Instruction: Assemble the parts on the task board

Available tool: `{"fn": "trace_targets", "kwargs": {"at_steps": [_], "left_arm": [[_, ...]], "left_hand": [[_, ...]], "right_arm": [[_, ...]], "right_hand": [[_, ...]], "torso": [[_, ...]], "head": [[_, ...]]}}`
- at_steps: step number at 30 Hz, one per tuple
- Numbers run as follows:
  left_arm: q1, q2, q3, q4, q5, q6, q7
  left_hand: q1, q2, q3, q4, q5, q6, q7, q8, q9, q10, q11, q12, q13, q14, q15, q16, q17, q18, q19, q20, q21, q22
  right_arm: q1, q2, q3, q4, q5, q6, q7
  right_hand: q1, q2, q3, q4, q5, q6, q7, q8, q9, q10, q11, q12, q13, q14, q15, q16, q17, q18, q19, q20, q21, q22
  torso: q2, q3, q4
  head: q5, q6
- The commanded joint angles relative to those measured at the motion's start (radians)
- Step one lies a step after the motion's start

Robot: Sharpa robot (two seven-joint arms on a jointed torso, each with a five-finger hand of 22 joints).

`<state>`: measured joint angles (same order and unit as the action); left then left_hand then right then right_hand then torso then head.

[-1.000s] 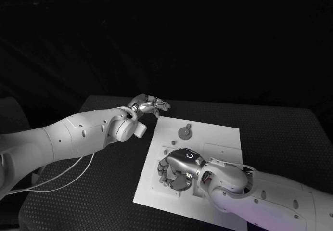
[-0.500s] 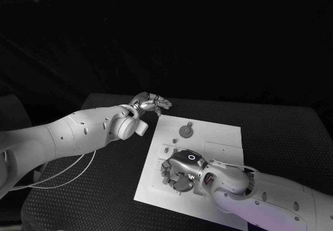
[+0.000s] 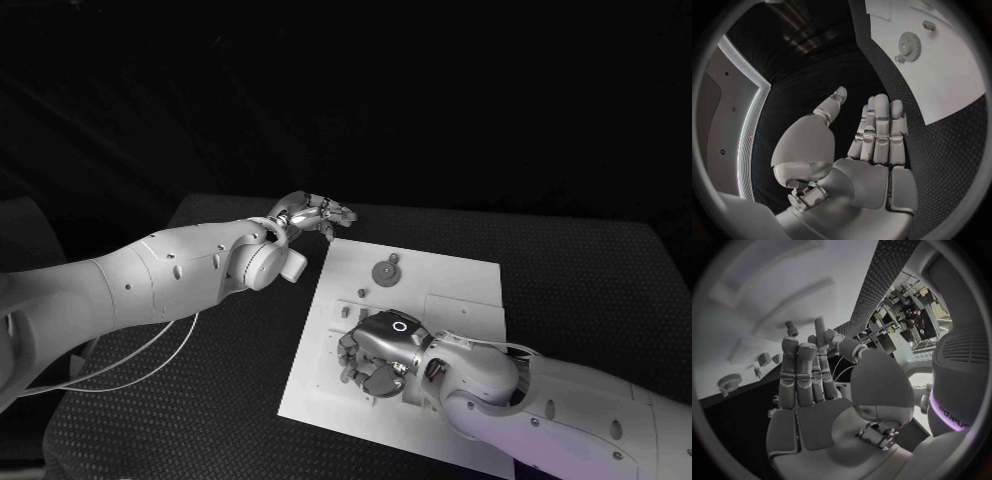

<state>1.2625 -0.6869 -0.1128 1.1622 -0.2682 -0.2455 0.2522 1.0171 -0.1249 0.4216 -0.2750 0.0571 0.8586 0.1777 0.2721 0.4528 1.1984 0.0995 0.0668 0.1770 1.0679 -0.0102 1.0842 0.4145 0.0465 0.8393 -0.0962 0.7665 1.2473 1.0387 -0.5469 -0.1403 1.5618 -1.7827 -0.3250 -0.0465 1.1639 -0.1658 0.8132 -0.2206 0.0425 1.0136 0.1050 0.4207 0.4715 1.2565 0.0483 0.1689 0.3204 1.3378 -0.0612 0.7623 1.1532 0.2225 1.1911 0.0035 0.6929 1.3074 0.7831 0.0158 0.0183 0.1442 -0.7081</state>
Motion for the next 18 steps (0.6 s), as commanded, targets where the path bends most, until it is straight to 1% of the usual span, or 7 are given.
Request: {"fn": "trace_targets", "kwargs": {"at_steps": [1, 7, 13, 18], "left_arm": [[0.001, 0.001, 0.001, 0.003, 0.006, 0.013, 0.011], [0.001, 0.0, 0.001, 0.004, 0.006, 0.012, 0.011], [0.001, 0.001, 0.001, 0.005, 0.006, 0.012, 0.011], [0.001, 0.0, 0.001, 0.006, 0.006, 0.012, 0.011]], "left_hand": [[0.0, 0.012, -0.003, 0.004, -0.003, -0.004, 0.0, 0.004, -0.001, -0.005, 0.002, 0.004, -0.001, 0.005, 0.0, 0.002, 0.001, 0.016, 0.001, -0.012, -0.005, 0.001], [0.0, 0.012, -0.003, 0.004, -0.003, -0.004, 0.0, 0.004, -0.001, -0.005, 0.002, 0.004, -0.001, 0.005, 0.0, 0.002, 0.001, 0.016, 0.001, -0.012, -0.005, 0.002], [0.0, 0.012, -0.003, 0.004, -0.003, -0.004, 0.0, 0.004, -0.001, -0.005, 0.002, 0.004, -0.001, 0.005, 0.0, 0.002, 0.002, 0.016, 0.001, -0.012, -0.005, 0.002], [0.0, 0.012, -0.003, 0.004, -0.003, -0.004, 0.0, 0.004, -0.001, -0.005, 0.002, 0.004, -0.001, 0.005, 0.0, 0.002, 0.002, 0.016, 0.002, -0.012, -0.005, 0.002]], "right_arm": [[-0.001, -0.001, -0.001, -0.001, -0.029, 0.039, -0.003], [-0.001, 0.0, -0.001, -0.001, -0.032, 0.063, 0.001], [-0.001, 0.009, -0.005, -0.002, -0.037, 0.08, 0.002], [-0.001, 0.011, -0.006, -0.001, -0.05, 0.077, -0.002]], "right_hand": [[0.002, 0.012, -0.002, -0.006, 0.006, 0.008, -0.002, 0.007, 0.001, 0.032, -0.005, 0.002, 0.002, -0.011, -0.006, 0.005, -0.001, 0.039, -0.002, -0.007, 0.006, 0.021], [0.002, 0.011, -0.002, -0.007, 0.006, 0.008, -0.002, 0.007, 0.001, 0.032, -0.005, 0.002, 0.003, -0.011, -0.006, 0.005, -0.001, 0.039, -0.002, -0.007, 0.006, 0.021], [0.001, 0.011, -0.001, -0.008, 0.006, 0.008, -0.002, 0.006, 0.001, 0.032, -0.005, 0.002, 0.003, -0.011, -0.005, 0.006, -0.001, 0.039, -0.003, -0.007, 0.006, 0.021], [0.001, 0.011, -0.001, -0.009, 0.006, 0.008, -0.002, 0.006, 0.001, 0.031, -0.004, 0.002, 0.004, -0.011, -0.005, 0.006, -0.002, 0.039, -0.003, -0.007, 0.007, 0.021]], "torso": [[0.0, -0.0009, 0.0006], [0.0, -0.0012, 0.0005], [0.0, -0.0009, 0.0001], [0.0, -0.0011, 0.0014]], "head": [[0.0, -0.001], [0.001, -0.003], [0.001, -0.004], [0.001, -0.006]]}}
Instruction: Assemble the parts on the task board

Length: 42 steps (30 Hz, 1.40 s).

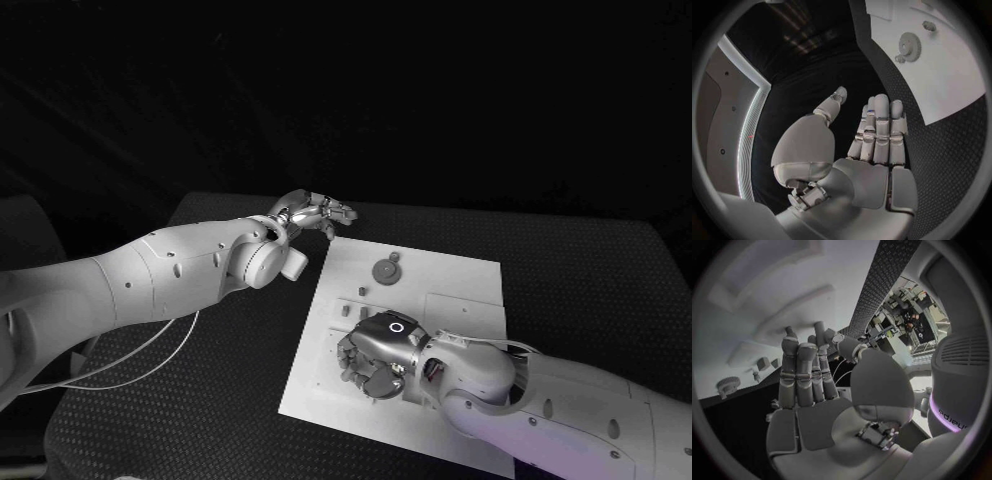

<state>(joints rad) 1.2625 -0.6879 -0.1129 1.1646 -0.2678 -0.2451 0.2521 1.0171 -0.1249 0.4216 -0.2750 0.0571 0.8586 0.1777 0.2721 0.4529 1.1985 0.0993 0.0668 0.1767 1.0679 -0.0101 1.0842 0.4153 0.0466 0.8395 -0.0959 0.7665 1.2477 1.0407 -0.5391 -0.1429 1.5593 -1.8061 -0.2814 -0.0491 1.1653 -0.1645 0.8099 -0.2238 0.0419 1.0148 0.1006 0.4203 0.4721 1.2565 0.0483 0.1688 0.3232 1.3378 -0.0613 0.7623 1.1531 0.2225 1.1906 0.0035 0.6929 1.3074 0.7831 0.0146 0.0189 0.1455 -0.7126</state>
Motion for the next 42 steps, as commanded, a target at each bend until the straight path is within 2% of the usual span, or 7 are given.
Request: {"fn": "trace_targets", "kwargs": {"at_steps": [1, 23, 27, 29, 31, 34, 42], "left_arm": [[0.001, 0.001, 0.001, 0.003, 0.005, 0.011, 0.011], [0.001, 0.002, 0.001, 0.005, 0.005, 0.013, 0.008], [0.001, 0.0, 0.001, 0.005, 0.005, 0.013, 0.007], [0.001, 0.0, 0.001, 0.005, 0.005, 0.013, 0.007], [0.001, 0.0, 0.001, 0.005, 0.005, 0.014, 0.006], [0.001, -0.001, 0.001, 0.004, 0.005, 0.014, 0.006], [0.001, -0.001, 0.001, 0.004, 0.005, 0.015, 0.006]], "left_hand": [[0.0, 0.012, -0.003, 0.004, -0.004, -0.004, 0.0, 0.004, -0.001, -0.005, 0.002, 0.004, -0.001, 0.005, 0.0, 0.002, 0.001, 0.016, 0.001, -0.012, -0.005, 0.002], [-0.001, 0.012, -0.004, 0.004, -0.004, -0.005, 0.0, 0.004, -0.002, -0.005, 0.002, 0.004, -0.001, 0.005, 0.0, 0.002, 0.002, 0.015, 0.001, -0.012, -0.006, 0.002], [-0.001, 0.011, -0.004, 0.004, -0.004, -0.006, 0.0, 0.004, -0.002, -0.005, 0.002, 0.004, -0.002, 0.005, 0.0, 0.002, 0.002, 0.015, 0.001, -0.012, -0.006, 0.002], [-0.001, 0.011, -0.004, 0.004, -0.004, -0.006, 0.0, 0.004, -0.002, -0.005, 0.002, 0.004, -0.002, 0.005, 0.0, 0.002, 0.002, 0.015, 0.001, -0.012, -0.006, 0.002], [-0.001, 0.011, -0.004, 0.004, -0.004, -0.006, 0.0, 0.004, -0.002, -0.005, 0.002, 0.004, -0.002, 0.005, 0.0, 0.002, 0.002, 0.015, 0.001, -0.012, -0.006, 0.002], [-0.001, 0.011, -0.004, 0.004, -0.004, -0.007, 0.001, 0.003, -0.002, -0.005, 0.002, 0.004, -0.002, 0.005, 0.0, 0.002, 0.002, 0.015, 0.001, -0.012, -0.006, 0.002], [-0.001, 0.011, -0.004, 0.004, -0.004, -0.008, 0.001, 0.003, -0.003, -0.005, 0.002, 0.004, -0.002, 0.005, 0.0, 0.002, 0.002, 0.015, 0.001, -0.012, -0.007, 0.003]], "right_arm": [[-0.003, 0.005, -0.004, 0.002, -0.033, 0.034, -0.003], [-0.003, 0.036, -0.018, -0.013, -0.038, 0.043, -0.026], [-0.003, 0.034, -0.018, -0.015, -0.008, 0.042, -0.016], [-0.003, 0.033, -0.018, -0.016, -0.005, 0.043, -0.009], [-0.003, 0.032, -0.018, -0.016, -0.004, 0.039, -0.003], [-0.003, 0.031, -0.018, -0.015, -0.004, 0.039, 0.0], [-0.003, 0.029, -0.018, -0.017, 0.005, 0.017, 0.002]], "right_hand": [[0.0, 0.009, 0.002, -0.006, 0.007, 0.007, 0.002, 0.007, 0.001, 0.031, -0.004, 0.002, 0.001, -0.012, -0.005, 0.006, -0.001, 0.039, -0.003, -0.007, 0.007, 0.021], [-0.004, 0.005, 0.018, -0.004, 0.007, 0.003, 0.004, 0.003, 0.002, 0.026, -0.002, -0.002, 0.003, -0.018, -0.003, 0.008, -0.003, 0.039, -0.011, -0.004, 0.008, 0.021], [-0.012, -0.027, 0.057, 0.011, 0.008, -0.026, 0.016, -0.018, -0.004, -0.007, 0.011, -0.021, -0.001, -0.036, 0.01, 0.001, -0.013, 0.039, -0.029, 0.005, 0.001, 0.017], [-0.022, -0.058, 0.051, 0.008, 0.013, -0.055, 0.029, -0.036, -0.012, -0.038, 0.023, -0.038, -0.007, -0.043, 0.021, 0.0, -0.016, 0.039, -0.035, 0.01, 0.0, 0.018], [-0.039, -0.092, 0.025, -0.004, 0.062, -0.086, 0.043, -0.054, -0.019, -0.07, 0.037, -0.056, -0.013, -0.061, 0.034, 0.003, -0.02, 0.039, -0.052, 0.016, 0.0, 0.023], [-0.041, -0.096, -0.02, -0.031, 0.123, -0.103, 0.051, -0.062, -0.021, -0.09, 0.046, -0.065, -0.016, -0.073, 0.043, 0.016, -0.024, 0.039, -0.065, 0.021, 0.008, 0.025], [-0.048, -0.101, -0.06, -0.045, 0.134, -0.114, 0.056, -0.068, -0.024, -0.103, 0.051, -0.071, -0.018, -0.093, 0.048, 0.034, -0.036, 0.039, -0.082, 0.029, 0.016, 0.023]], "torso": [[0.0, 0.0002, 0.0001], [-0.001, -0.001, 0.0], [-0.001, -0.0007, -0.001], [0.0, 0.0006, -0.0007], [0.0, 0.0009, -0.0007], [0.0, 0.0014, -0.0003], [0.0, 0.0018, -0.0013]], "head": [[0.0, -0.001], [-0.001, -0.001], [0.0, -0.001], [0.0, -0.001], [0.0, -0.001], [-0.002, 0.0], [-0.002, 0.002]]}}
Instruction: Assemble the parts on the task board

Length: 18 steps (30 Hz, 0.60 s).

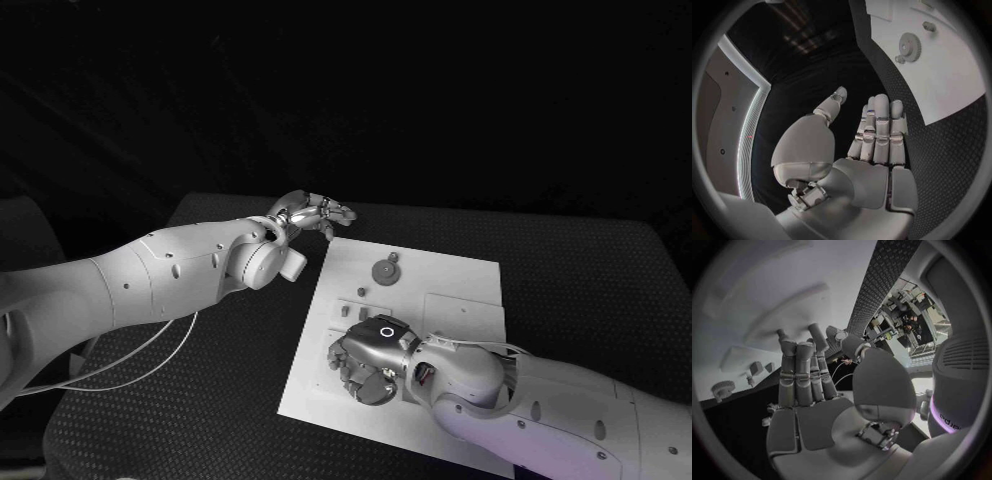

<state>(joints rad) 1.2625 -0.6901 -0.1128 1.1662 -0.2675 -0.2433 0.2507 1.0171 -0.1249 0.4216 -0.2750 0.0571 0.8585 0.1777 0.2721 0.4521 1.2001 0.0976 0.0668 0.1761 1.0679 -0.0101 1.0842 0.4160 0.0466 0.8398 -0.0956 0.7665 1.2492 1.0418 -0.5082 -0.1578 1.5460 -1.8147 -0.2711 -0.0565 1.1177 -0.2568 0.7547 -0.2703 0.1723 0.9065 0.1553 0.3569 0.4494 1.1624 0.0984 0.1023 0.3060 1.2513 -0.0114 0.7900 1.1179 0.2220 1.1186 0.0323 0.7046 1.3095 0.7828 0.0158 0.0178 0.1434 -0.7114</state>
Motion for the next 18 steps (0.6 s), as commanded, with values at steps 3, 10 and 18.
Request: {"fn": "trace_targets", "kwargs": {"at_steps": [3, 10, 18], "left_arm": [[0.001, 0.001, 0.001, 0.002, 0.005, 0.017, 0.006], [0.001, 0.001, 0.001, 0.001, 0.005, 0.017, 0.006], [0.001, -0.002, 0.001, -0.002, 0.005, 0.017, 0.005]], "left_hand": [[-0.002, 0.011, -0.004, 0.004, -0.004, -0.008, 0.001, 0.003, -0.002, -0.006, 0.004, 0.004, -0.001, 0.005, 0.0, 0.001, 0.002, 0.015, 0.001, -0.012, -0.007, 0.001], [-0.002, 0.011, -0.005, 0.005, -0.004, -0.013, 0.003, 0.001, -0.003, -0.006, 0.004, 0.004, -0.001, 0.005, 0.0, 0.001, 0.002, 0.015, 0.001, -0.012, -0.007, 0.002], [-0.002, 0.011, -0.005, 0.005, -0.004, -0.014, 0.003, 0.0, -0.003, -0.006, 0.004, 0.004, -0.001, 0.004, 0.0, 0.001, 0.003, 0.015, 0.001, -0.012, -0.007, 0.002]], "right_arm": [[-0.004, -0.003, -0.003, -0.006, 0.011, -0.012, 0.004], [-0.004, -0.018, -0.003, -0.003, 0.025, -0.062, 0.002], [0.02, -0.066, -0.002, 0.031, 0.208, -0.132, 0.064]], "right_hand": [[-0.005, -0.017, -0.023, -0.001, -0.003, -0.025, 0.009, -0.015, -0.007, -0.03, 0.009, -0.015, -0.006, -0.023, 0.006, 0.013, -0.007, 0.04, -0.022, 0.004, 0.005, 0.02], [0.002, -0.036, -0.052, -0.008, -0.027, -0.113, 0.036, -0.054, -0.028, -0.142, 0.044, -0.029, -0.043, -0.115, 0.04, 0.045, -0.016, 0.032, -0.097, 0.027, 0.003, 0.023], [-0.078, -0.042, -0.166, -0.002, -0.108, -0.156, 0.004, -0.055, -0.03, -0.214, 0.046, 0.004, -0.066, -0.162, 0.044, 0.096, -0.036, 0.032, -0.137, 0.042, 0.026, 0.023]], "torso": [[0.0, 0.0003, 0.0], [0.0, -0.0005, 0.0011], [-0.001, -0.0002, 0.0008]], "head": [[0.0, 0.001], [-0.001, 0.002], [-0.011, 0.011]]}}
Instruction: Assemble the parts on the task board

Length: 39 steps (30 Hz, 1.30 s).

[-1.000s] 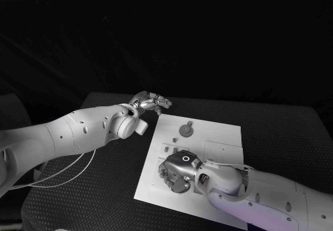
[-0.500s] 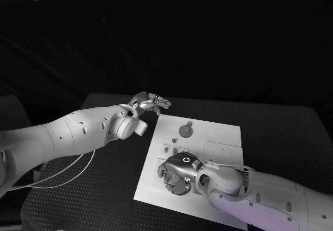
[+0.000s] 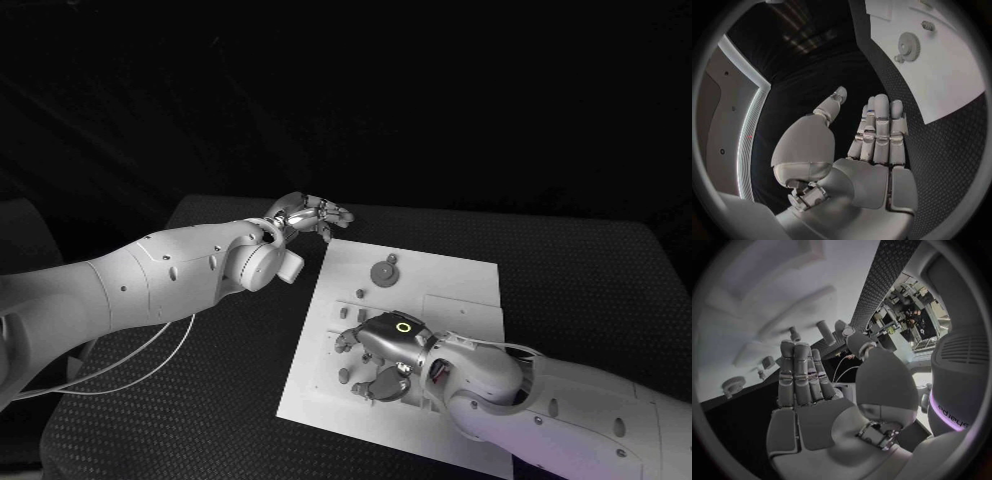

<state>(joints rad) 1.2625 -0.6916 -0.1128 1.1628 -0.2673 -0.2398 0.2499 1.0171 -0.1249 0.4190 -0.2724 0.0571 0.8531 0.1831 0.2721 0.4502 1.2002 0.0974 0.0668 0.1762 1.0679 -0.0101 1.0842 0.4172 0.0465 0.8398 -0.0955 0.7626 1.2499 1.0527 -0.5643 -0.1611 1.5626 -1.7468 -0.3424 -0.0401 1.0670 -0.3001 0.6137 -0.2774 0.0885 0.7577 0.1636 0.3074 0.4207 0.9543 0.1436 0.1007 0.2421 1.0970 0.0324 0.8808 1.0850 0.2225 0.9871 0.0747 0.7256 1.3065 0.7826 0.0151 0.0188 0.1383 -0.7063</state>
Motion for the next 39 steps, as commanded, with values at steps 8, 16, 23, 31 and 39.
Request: {"fn": "trace_targets", "kwargs": {"at_steps": [8, 16, 23, 31, 39], "left_arm": [[0.001, 0.004, 0.001, -0.01, 0.005, 0.016, 0.006], [0.0, 0.013, 0.0, -0.033, 0.007, 0.017, 0.008], [-0.003, 0.015, -0.001, -0.041, 0.013, 0.02, 0.007], [-0.013, 0.017, -0.002, -0.044, 0.022, 0.022, 0.006], [-0.016, 0.018, -0.003, -0.042, 0.027, 0.024, 0.007]], "left_hand": [[-0.002, 0.011, -0.002, 0.002, -0.004, -0.01, -0.002, 0.0, -0.002, -0.006, 0.004, 0.004, -0.002, 0.004, 0.0, 0.001, 0.002, 0.016, 0.001, -0.012, -0.004, 0.001], [-0.002, 0.012, -0.002, 0.002, -0.004, -0.011, -0.001, 0.0, -0.002, -0.006, 0.004, 0.004, -0.002, 0.004, 0.0, 0.001, 0.002, 0.016, 0.001, -0.012, -0.004, 0.002], [-0.002, 0.012, -0.002, 0.002, -0.004, -0.011, -0.001, 0.0, -0.002, -0.006, 0.004, 0.004, -0.002, 0.004, 0.0, 0.0, 0.002, 0.015, 0.001, -0.012, -0.004, 0.002], [-0.003, 0.013, -0.003, 0.003, -0.004, -0.012, -0.001, 0.0, -0.002, -0.006, 0.004, 0.004, -0.002, 0.004, 0.0, 0.0, 0.002, 0.015, 0.001, -0.012, -0.004, 0.002], [-0.004, 0.013, -0.003, 0.003, -0.004, -0.012, 0.0, 0.0, -0.003, -0.006, 0.004, 0.004, -0.002, 0.004, 0.0, 0.0, 0.002, 0.015, 0.001, -0.012, -0.005, 0.002]], "right_arm": [[0.063, -0.107, 0.047, 0.079, 0.454, -0.057, 0.095], [0.123, -0.249, 0.076, 0.089, 0.658, 0.022, 0.079], [0.154, -0.322, 0.077, 0.083, 0.762, 0.18, -0.027], [0.155, -0.393, 0.075, 0.114, 0.83, 0.305, -0.132], [0.155, -0.445, 0.058, 0.147, 0.795, 0.406, -0.251]], "right_hand": [[-0.174, 0.0, -0.139, 0.061, -0.034, -0.06, -0.022, -0.01, 0.001, -0.015, 0.002, 0.05, -0.006, -0.014, 0.001, 0.052, -0.019, 0.039, -0.006, -0.009, 0.021, 0.022], [-0.075, 0.127, -0.173, -0.001, -0.041, 0.004, 0.029, 0.041, 0.026, 0.165, -0.062, 0.266, 0.108, 0.011, -0.052, 0.1, -0.043, 0.039, 0.022, -0.031, 0.06, 0.022], [-0.073, 0.163, -0.295, 0.007, -0.038, 0.049, 0.002, 0.049, 0.028, 0.11, -0.09, 0.612, 0.396, 0.048, -0.088, 0.178, -0.069, 0.039, 0.053, -0.049, 0.106, 0.025], [-0.188, 0.174, -0.311, 0.084, -0.036, 0.126, -0.034, 0.071, 0.045, 0.052, -0.125, 1.007, 0.718, 0.102, -0.12, 0.336, -0.016, 0.039, 0.109, -0.091, 0.185, 0.026], [-0.231, 0.246, -0.29, 0.125, 0.131, 0.195, -0.064, 0.092, 0.08, 0.066, -0.155, 1.118, 0.82, 0.127, -0.15, 0.388, -0.002, 0.039, 0.145, -0.128, 0.237, 0.022]], "torso": [[-0.001, 0.0033, -0.0045], [-0.007, 0.0054, -0.0126], [-0.014, 0.0107, -0.0221], [-0.022, 0.0178, -0.0324], [-0.041, 0.0191, -0.0413]], "head": [[-0.012, 0.037], [-0.042, 0.061], [-0.087, 0.065], [-0.121, 0.046], [-0.137, 0.009]]}}
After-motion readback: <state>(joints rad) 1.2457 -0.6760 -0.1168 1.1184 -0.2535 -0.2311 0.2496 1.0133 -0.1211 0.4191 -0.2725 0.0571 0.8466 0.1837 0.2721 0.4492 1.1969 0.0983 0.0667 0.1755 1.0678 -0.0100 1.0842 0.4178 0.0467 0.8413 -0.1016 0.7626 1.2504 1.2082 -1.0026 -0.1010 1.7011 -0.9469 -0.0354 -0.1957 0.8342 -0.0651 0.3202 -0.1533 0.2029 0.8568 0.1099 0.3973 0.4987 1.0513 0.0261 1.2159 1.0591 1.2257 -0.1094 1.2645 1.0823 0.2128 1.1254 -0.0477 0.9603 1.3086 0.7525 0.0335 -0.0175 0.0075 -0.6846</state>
